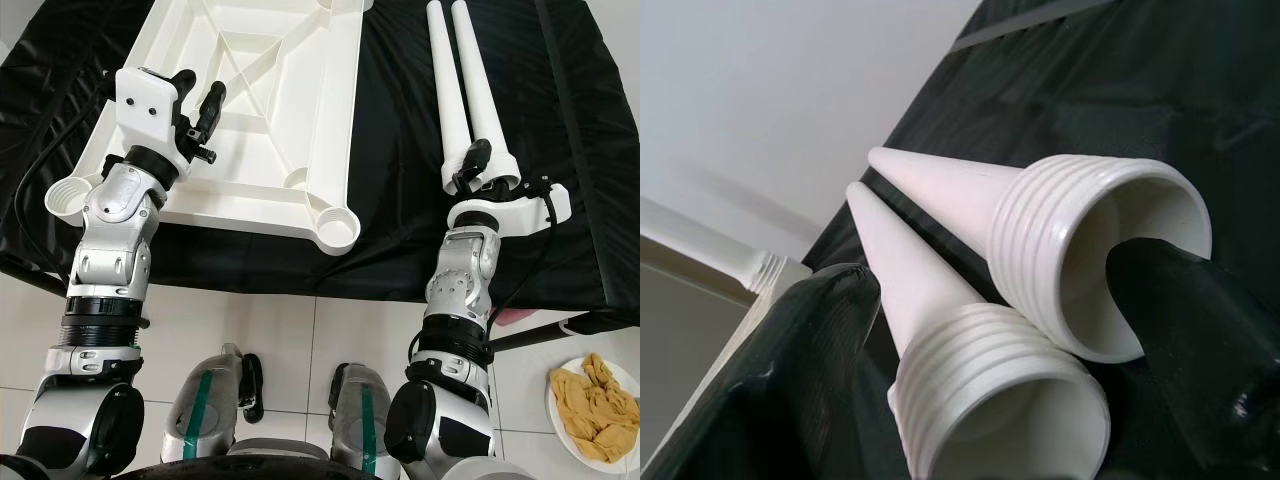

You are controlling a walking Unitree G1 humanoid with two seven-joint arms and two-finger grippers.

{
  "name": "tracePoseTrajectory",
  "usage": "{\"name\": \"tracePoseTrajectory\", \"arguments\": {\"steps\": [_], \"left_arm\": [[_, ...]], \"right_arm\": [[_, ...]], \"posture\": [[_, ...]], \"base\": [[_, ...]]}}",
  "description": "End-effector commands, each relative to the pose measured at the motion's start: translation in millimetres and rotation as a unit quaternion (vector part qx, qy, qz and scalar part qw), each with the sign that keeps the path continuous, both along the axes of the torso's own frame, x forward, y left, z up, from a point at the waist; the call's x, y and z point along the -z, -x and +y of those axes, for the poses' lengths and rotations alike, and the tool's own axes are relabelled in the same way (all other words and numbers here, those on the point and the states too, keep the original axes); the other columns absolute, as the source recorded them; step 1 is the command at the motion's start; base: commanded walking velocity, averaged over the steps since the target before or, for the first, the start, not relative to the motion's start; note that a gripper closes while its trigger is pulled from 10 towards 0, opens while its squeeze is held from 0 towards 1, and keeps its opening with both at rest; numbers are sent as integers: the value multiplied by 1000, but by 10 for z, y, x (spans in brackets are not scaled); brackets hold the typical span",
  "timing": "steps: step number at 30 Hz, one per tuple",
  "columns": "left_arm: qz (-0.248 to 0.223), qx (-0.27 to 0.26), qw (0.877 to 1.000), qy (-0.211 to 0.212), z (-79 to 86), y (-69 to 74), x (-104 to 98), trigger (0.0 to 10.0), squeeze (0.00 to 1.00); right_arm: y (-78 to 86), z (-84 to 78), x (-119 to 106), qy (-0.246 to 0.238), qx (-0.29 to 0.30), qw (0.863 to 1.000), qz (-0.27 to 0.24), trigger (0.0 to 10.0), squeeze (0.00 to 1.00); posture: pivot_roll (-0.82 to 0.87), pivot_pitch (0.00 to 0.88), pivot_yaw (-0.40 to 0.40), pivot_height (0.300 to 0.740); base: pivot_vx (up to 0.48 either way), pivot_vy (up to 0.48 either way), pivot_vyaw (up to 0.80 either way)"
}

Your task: Building children table

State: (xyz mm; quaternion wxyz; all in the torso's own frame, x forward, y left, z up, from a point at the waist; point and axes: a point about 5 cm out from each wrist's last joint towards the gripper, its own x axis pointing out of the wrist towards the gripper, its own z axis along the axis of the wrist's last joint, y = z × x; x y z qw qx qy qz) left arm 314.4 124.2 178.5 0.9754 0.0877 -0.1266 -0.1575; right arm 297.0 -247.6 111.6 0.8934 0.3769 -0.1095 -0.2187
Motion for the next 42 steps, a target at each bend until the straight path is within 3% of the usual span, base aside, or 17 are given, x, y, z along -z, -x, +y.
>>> {"name": "tracePoseTrajectory", "arguments": {"steps": [1, 3, 4, 6, 8, 10, 11, 12, 25, 29, 30, 31, 32, 33, 36, 39, 42], "left_arm": [[-2, -46, 999, 11, 37, -37, -7, 10000, 0], [-2, -47, 999, 11, 36, -38, -8, 10000, 0], [-3, -46, 999, 10, 33, -41, -14, 10000, 0], [-4, -46, 999, 10, 31, -42, -18, 10000, 0], [-5, -47, 999, 9, 31, -47, -29, 10000, 0], [-6, -47, 999, 9, 29, -46, -32, 10000, 0], [-6, -46, 999, 8, 28, -44, -36, 10000, 0], [-7, -46, 999, 7, 27, -42, -38, 10000, 0], [-11, -53, 999, 6, 53, -37, -53, 10000, 0], [-9, -48, 999, 12, 42, -54, -55, 10000, 0], [-7, -47, 999, 13, 41, -63, -55, 10000, 0], [-4, -47, 999, 14, 41, -71, -53, 10000, 0], [-2, -48, 999, 15, 46, -82, -52, 10000, 0], [-2, -48, 999, 15, 46, -82, -52, 10000, 0], [2, -48, 999, 22, 61, -106, -54, 10000, 0], [8, -46, 998, 32, 74, -124, -62, 10000, 0], [11, -43, 998, 43, 127, -179, -106, 10000, 0]], "right_arm": [[-33, -45, -20, -14, 6, 1000, -8, 10000, 0], [-42, -52, -24, -15, 7, 1000, -10, 10000, 0], [-75, -68, -46, -19, 7, 1000, -13, 6118, 0], [-99, -80, -59, -22, 7, 1000, -15, 6118, 0], [-162, -107, -89, -29, 8, 999, -20, 2353, 0], [-187, -118, -97, -31, 9, 999, -20, 1843, 0], [-216, -125, -107, -34, 10, 999, -21, 157, 0], [-236, -130, -111, -35, 10, 999, -22, 0, 0], [-308, -75, -60, -26, 2, 1000, -12, 0, 0], [-314, -44, -88, 44, -5, 999, -11, 0, 0], [-318, -23, -130, 55, -12, 998, -25, 471, 0], [-321, -11, -168, 69, -15, 997, -34, 3686, 0], [-323, 12, -239, 115, -18, 992, -41, 10000, 0], [-323, 12, -239, 115, -18, 992, -41, 10000, 0], [-332, 73, -358, 197, -24, 979, -53, 10000, 0], [-344, 97, -402, 212, -24, 975, -60, 10000, 0], [-360, 165, -579, 279, -4, 956, -86, 10000, 0]], "posture": [[54, 0, 45, 740], [54, 0, 45, 740], [55, 0, 47, 740], [55, 0, 47, 740], [59, 0, 51, 740], [60, 0, 51, 740], [62, 0, 51, 740], [62, 0, 51, 740], [76, 0, 44, 740], [72, 0, 40, 740], [72, 0, 37, 740], [72, 0, 37, 740], [69, 0, 35, 740], [69, 0, 35, 740], [68, 0, 35, 740], [67, 0, 33, 740], [68, 0, 33, 740]], "base": [[0, 0, 0], [0, 0, 0], [0, 0, 0], [0, 0, 0], [0, 0, 0], [0, 0, 0], [0, 0, 0], [0, 0, 0], [0, 0, 0], [0, 0, 0], [0, 0, 0], [0, 0, 0], [0, 0, 0], [0, 0, 0], [0, 0, 0], [0, 0, 0], [0, 0, 0]]}}
